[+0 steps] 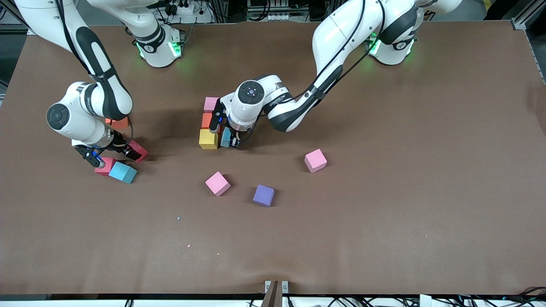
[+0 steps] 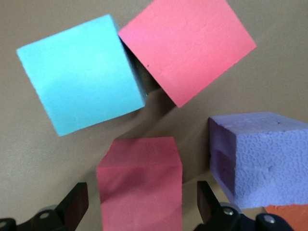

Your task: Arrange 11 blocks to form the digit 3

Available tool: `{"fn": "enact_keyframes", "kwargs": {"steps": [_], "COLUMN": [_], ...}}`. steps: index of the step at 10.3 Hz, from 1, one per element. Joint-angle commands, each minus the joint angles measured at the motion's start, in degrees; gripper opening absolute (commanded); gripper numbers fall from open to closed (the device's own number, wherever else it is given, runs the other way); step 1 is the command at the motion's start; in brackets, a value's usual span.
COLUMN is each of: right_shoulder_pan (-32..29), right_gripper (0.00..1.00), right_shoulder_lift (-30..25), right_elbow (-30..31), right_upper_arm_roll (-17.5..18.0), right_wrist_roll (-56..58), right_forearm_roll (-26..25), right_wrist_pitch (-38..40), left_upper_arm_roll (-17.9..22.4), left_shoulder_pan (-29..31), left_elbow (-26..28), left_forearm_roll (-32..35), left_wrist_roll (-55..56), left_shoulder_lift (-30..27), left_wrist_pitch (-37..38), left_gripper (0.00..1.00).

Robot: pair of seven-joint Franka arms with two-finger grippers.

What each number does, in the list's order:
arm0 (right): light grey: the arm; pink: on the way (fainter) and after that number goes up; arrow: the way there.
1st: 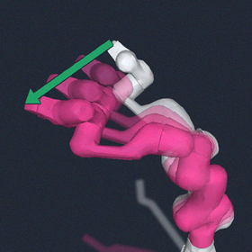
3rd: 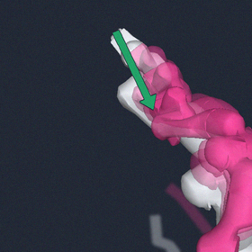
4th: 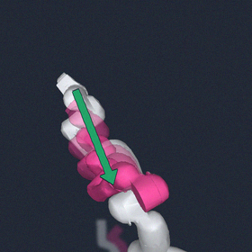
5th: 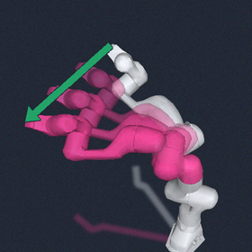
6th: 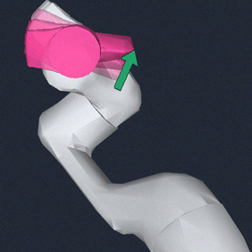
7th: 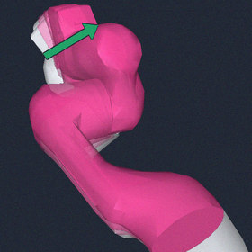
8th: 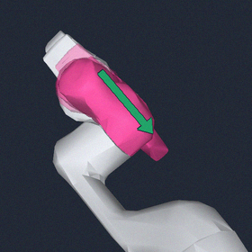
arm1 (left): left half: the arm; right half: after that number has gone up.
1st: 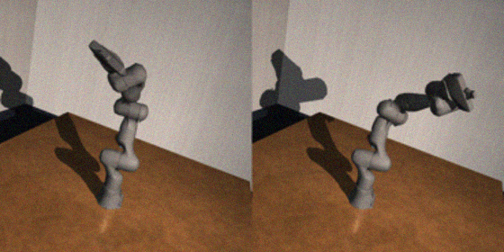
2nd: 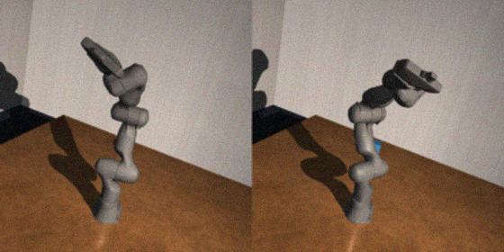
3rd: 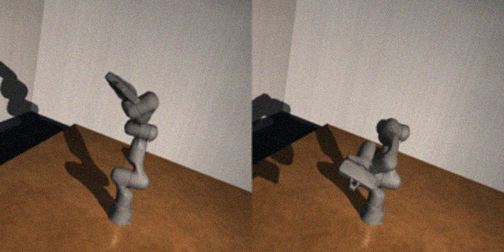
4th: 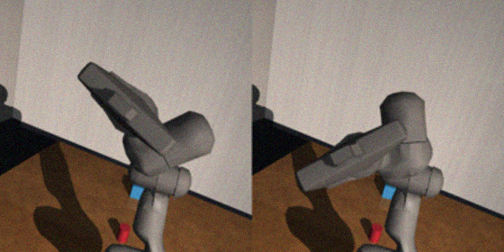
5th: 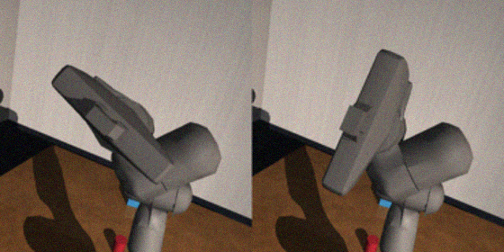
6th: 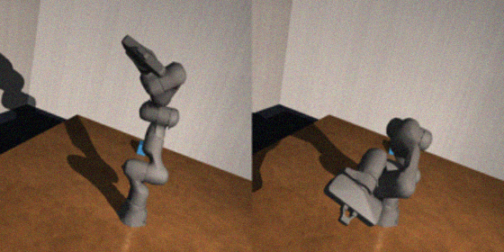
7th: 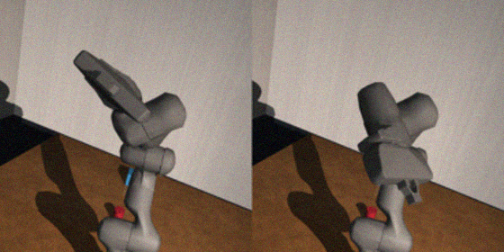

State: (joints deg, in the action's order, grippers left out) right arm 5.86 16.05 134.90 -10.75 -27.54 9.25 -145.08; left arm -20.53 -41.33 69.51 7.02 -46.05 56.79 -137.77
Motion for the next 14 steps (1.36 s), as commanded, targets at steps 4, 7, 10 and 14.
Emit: {"fn": "enact_keyframes", "kwargs": {"steps": [4,7,10,14], "right_shoulder_pan": [0.1,1.8,3.9,3.9], "right_gripper": [0.14,0.13,0.13,0.13], "right_shoulder_lift": [1.0,1.0,0.7,-1.0], "right_elbow": [0.0,-1.9,-4.2,-10.3], "right_upper_arm_roll": [-0.1,-0.1,0.0,0.0], "right_wrist_roll": [-0.6,0.5,6.4,21.2], "right_forearm_roll": [0.9,0.6,0.6,0.6], "right_wrist_pitch": [-1.2,-0.2,1.5,16.1], "left_upper_arm_roll": [0.8,0.9,0.9,1.1], "left_shoulder_pan": [-1.4,-2.3,-2.3,-2.3], "left_elbow": [-3.0,-3.0,-2.9,-2.6], "left_forearm_roll": [-1.7,-1.7,-1.7,-1.7], "left_wrist_roll": [3.0,4.9,5.1,7.0], "left_shoulder_lift": [3.5,3.6,3.5,3.5], "left_wrist_pitch": [-4.4,-4.7,-4.7,-4.7], "left_gripper": [0.0,0.0,0.0,0.17]}}
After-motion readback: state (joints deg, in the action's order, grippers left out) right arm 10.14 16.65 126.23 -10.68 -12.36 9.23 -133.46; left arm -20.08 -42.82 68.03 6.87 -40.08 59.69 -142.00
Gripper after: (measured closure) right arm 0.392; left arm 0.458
